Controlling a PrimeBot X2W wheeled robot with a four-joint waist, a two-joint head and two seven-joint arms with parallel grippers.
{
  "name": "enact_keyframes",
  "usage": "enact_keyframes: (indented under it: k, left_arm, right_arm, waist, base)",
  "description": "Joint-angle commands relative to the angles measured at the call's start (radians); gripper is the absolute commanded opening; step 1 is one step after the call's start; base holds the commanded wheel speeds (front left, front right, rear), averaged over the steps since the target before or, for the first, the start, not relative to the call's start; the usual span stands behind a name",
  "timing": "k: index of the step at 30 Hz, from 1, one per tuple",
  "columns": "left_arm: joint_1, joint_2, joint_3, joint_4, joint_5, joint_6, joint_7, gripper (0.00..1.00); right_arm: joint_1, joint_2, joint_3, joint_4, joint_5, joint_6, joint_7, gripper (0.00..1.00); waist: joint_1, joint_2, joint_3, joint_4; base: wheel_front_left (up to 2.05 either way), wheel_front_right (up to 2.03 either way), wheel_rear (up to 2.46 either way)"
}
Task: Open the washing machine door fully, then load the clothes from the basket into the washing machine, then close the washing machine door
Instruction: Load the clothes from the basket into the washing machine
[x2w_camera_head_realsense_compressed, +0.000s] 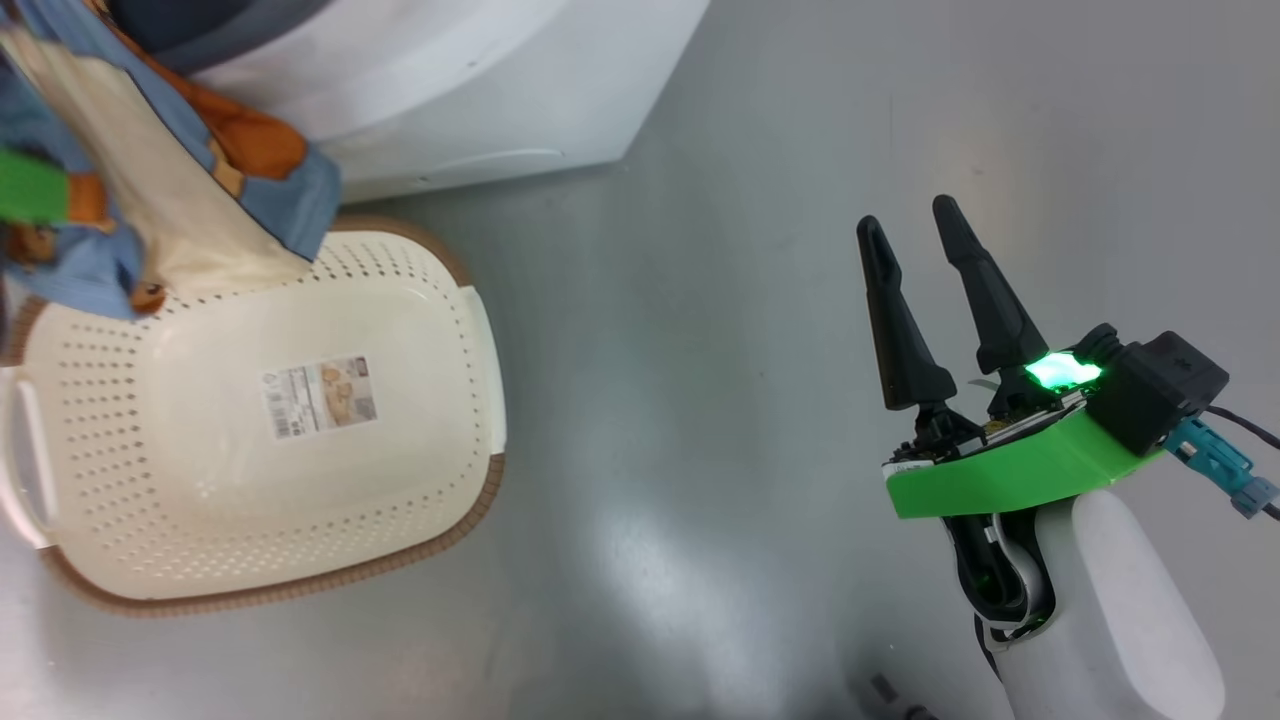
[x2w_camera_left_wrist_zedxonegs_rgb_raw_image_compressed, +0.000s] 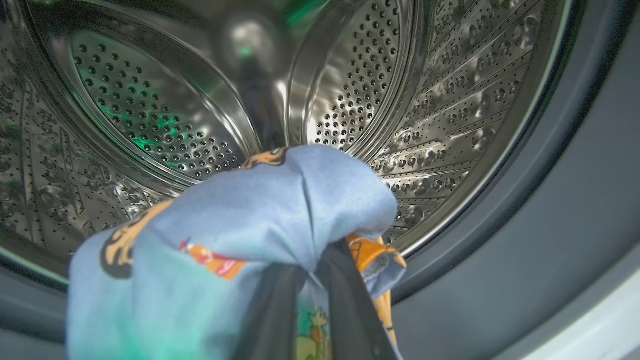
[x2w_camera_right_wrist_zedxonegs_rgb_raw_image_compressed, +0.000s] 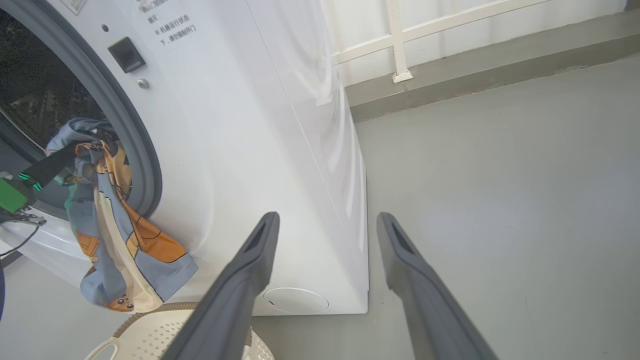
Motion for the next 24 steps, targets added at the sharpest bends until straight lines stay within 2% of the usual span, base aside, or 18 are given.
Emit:
enact_keyframes:
  k: [1, 9, 14, 17, 20, 23, 24]
  left_arm:
    - [-0.033, 0.058, 0.021, -0.007, 0.009, -0.003, 0.000, 0.00]
    - [-0.311, 0.078, -0.063, 0.252, 0.022, -0.003, 0.004, 0.00]
    - [-0.443, 0.078, -0.085, 0.335, 0.062, 0.000, -0.010, 0.00]
    - [-0.499, 0.080, -0.016, 0.181, 0.117, 0.039, -0.013, 0.00]
    - [-0.455, 0.055, 0.095, 0.001, 0.172, 0.067, -0.013, 0.00]
    - [-0.388, 0.022, 0.138, -0.011, 0.213, 0.052, -0.013, 0.00]
    - [-0.371, 0.015, 0.142, 0.001, 0.227, 0.048, -0.013, 0.09]
  right_arm:
    - [0.024, 0.008, 0.020, -0.028, 0.007, 0.009, -0.005, 1.00]
    - [0.016, 0.008, 0.026, -0.045, 0.034, 0.009, -0.005, 1.00]
    - [0.026, 0.008, 0.021, -0.048, 0.039, 0.009, -0.005, 1.00]
    - [0.021, 0.008, 0.022, -0.056, 0.043, 0.009, -0.005, 1.00]
    - [0.010, 0.008, 0.022, -0.060, 0.045, 0.009, -0.005, 1.00]
    - [0.010, 0.008, 0.022, -0.053, 0.038, 0.009, -0.005, 1.00]
    - [0.010, 0.008, 0.022, -0.051, 0.036, 0.009, -0.005, 1.00]
  waist:
    - [0.0000, -0.0001, 0.034, -0.025]
    - [0.0000, -0.0001, 0.104, -0.090]
    - [0.0000, -0.0001, 0.121, -0.105]
    - [0.0000, -0.0001, 0.142, -0.109]
    - [0.0000, -0.0001, 0.153, -0.107]
    - [0.0000, -0.0001, 0.144, -0.097]
    - [0.0000, -0.0001, 0.140, -0.093]
  base:
    - [0.00, 0.00, 0.00]
    - [0.00, 0.00, 0.00]
    - [0.00, 0.00, 0.00]
    - [0.00, 0.00, 0.00]
    - [0.00, 0.00, 0.00]
    - [0.00, 0.00, 0.00]
    - [0.00, 0.00, 0.00]
